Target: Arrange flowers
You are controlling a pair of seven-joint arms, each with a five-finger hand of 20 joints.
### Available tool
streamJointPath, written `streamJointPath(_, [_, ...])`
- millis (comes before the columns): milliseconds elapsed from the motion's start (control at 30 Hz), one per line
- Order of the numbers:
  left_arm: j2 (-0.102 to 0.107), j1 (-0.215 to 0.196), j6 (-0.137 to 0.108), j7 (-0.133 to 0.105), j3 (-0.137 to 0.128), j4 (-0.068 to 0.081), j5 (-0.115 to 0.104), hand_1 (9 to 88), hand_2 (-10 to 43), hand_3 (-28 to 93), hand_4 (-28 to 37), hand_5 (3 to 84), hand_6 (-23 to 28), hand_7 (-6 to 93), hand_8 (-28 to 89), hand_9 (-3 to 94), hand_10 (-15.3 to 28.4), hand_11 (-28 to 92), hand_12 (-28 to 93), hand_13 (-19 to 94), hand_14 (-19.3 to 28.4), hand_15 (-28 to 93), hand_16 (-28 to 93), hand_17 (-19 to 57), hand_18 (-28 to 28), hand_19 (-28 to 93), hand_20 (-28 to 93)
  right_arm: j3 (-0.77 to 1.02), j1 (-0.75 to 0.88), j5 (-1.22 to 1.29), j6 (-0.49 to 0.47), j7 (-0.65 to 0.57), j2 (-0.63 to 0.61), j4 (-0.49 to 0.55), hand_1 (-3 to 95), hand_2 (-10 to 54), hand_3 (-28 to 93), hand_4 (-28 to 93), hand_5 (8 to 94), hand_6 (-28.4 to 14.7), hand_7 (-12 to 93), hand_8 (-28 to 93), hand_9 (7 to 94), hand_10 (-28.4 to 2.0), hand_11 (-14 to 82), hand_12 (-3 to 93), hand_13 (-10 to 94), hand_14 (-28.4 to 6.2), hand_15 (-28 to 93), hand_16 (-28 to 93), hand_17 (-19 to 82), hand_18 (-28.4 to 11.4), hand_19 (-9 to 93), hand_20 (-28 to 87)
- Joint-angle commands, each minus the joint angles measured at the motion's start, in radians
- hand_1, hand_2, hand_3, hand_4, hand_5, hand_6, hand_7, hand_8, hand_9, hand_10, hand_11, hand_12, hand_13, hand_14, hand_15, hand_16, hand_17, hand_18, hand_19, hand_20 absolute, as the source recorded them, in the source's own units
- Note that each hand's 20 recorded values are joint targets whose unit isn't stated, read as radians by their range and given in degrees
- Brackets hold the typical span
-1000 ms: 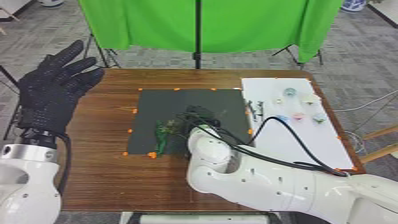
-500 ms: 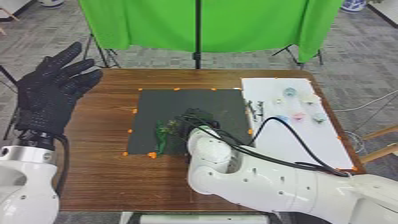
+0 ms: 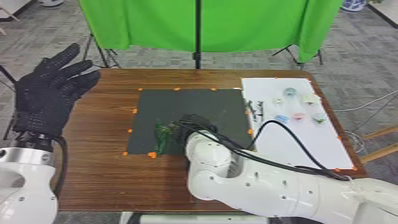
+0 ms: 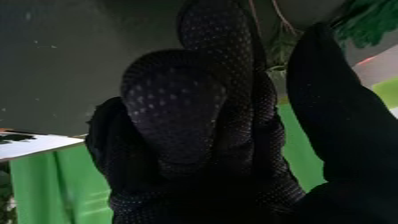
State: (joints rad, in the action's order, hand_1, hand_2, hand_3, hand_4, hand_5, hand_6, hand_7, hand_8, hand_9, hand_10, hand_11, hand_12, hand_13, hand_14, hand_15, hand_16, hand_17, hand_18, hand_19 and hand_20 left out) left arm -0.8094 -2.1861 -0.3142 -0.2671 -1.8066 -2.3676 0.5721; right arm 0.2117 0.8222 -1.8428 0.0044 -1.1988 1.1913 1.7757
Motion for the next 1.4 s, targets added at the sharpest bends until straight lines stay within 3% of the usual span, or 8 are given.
streamJointPath(33, [-0.007, -0.027, -0.019, 0.010, -0.010, -0.008, -0.001, 20.8, 9.3, 77, -28.3, 35.2, 9.4, 12.5, -9, 29.7, 19.6, 27, 10, 24, 27.3, 52, -10, -6.6, 23.8, 64, 7, -0.018, -0.010, -0.016, 0.004, -0.009, -0.007, 0.017, 37.7, -5.7, 74, -23, 82.5, -4.7, 21, -10, 93.7, -12.2, 29.8, 18.8, 91, -5.8, 55, 19, 62, -16.2, 93, 36])
streamJointPath(367, [-0.023, -0.060, -0.031, 0.026, -0.030, -0.023, 0.004, 20.8, 9.4, 77, -28.3, 35.2, 9.4, 12.6, -9, 29.8, 19.7, 27, 10, 24, 27.1, 51, -10, -6.6, 23.8, 64, 7, -0.069, -0.072, -0.145, 0.096, 0.010, -0.051, 0.046, 37.4, -5.8, 74, -23, 83.6, -4.2, 23, -9, 93.7, -11.5, 33.6, 17.7, 94, -4.4, 54, 19, 65, -14.4, 93, 34])
streamJointPath(400, [-0.029, -0.051, -0.028, 0.048, -0.026, -0.021, 0.011, 20.9, 9.4, 77, -28.3, 35.2, 9.4, 12.6, -9, 29.8, 19.7, 27, 10, 24, 27.1, 51, -10, -6.6, 23.8, 64, 7, 0.019, 0.006, -0.170, 0.049, 0.028, -0.044, 0.056, 37.4, -5.8, 73, -23, 83.7, -4.1, 23, -9, 93.7, -11.5, 33.9, 17.6, 94, -4.3, 55, 19, 65, -14.2, 93, 34])
streamJointPath(433, [-0.026, -0.060, -0.029, 0.036, -0.029, -0.023, 0.009, 20.8, 9.5, 77, -28.3, 35.2, 9.4, 12.6, -9, 29.8, 19.7, 27, 10, 24, 27.2, 51, -10, -6.6, 23.8, 64, 7, -0.016, -0.032, -0.147, 0.095, 0.018, -0.053, 0.062, 37.4, -5.8, 73, -23, 83.6, -4.1, 23, -9, 93.7, -11.4, 34.1, 17.5, 94, -4.2, 55, 19, 65, -14.1, 93, 34])
streamJointPath(567, [-0.032, -0.060, -0.030, 0.047, -0.030, -0.024, 0.012, 20.9, 9.5, 77, -28.3, 35.3, 9.5, 12.5, -9, 29.9, 19.7, 27, 10, 24, 27.2, 51, -10, -6.6, 23.8, 64, 7, 0.016, -0.018, -0.152, 0.108, 0.041, -0.052, 0.073, 37.2, -6.0, 73, -23, 84.4, -4.0, 24, -10, 93.7, -11.2, 35.3, 17.0, 94, -4.1, 56, 19, 66, -14.0, 93, 34])
streamJointPath(733, [-0.033, -0.083, -0.041, 0.028, -0.036, -0.031, 0.007, 20.9, 9.5, 77, -28.3, 35.2, 9.5, 12.6, -9, 29.9, 19.7, 27, 10, 24, 27.1, 51, -10, -6.6, 23.8, 64, 7, 0.048, -0.022, -0.161, 0.140, 0.049, -0.075, 0.079, 36.8, -6.1, 73, -23, 83.3, -4.0, 25, -10, 93.7, -11.5, 33.6, 17.2, 94, -4.3, 55, 19, 65, -14.5, 93, 34])
streamJointPath(1000, [-0.048, -0.143, -0.058, 0.001, -0.062, -0.046, 0.000, 20.9, 9.4, 77, -28.3, 35.2, 9.4, 12.5, -9, 29.8, 19.7, 27, 10, 24, 27.2, 51, -10, -6.6, 23.8, 64, 7, 0.127, -0.050, -0.151, 0.166, 0.054, -0.173, 0.077, 35.9, -5.7, 73, -22, 73.0, -6.1, 19, -11, 86.5, -15.8, 24.6, 16.8, 87, -7.3, 53, 19, 59, -16.2, 93, 26])
streamJointPath(1400, [-0.062, -0.184, -0.073, -0.017, -0.068, -0.060, -0.005, 20.8, 9.4, 77, -28.3, 35.3, 9.5, 12.5, -9, 29.9, 19.7, 27, 10, 24, 27.2, 52, -10, -6.6, 23.8, 64, 7, 0.213, 0.011, -0.144, 0.077, 0.001, -0.300, 0.065, 35.8, -5.9, 73, -22, 64.1, -8.3, 14, -10, 78.9, -18.7, 21.1, 15.2, 83, -8.9, 55, 17, 57, -16.9, 93, 22])
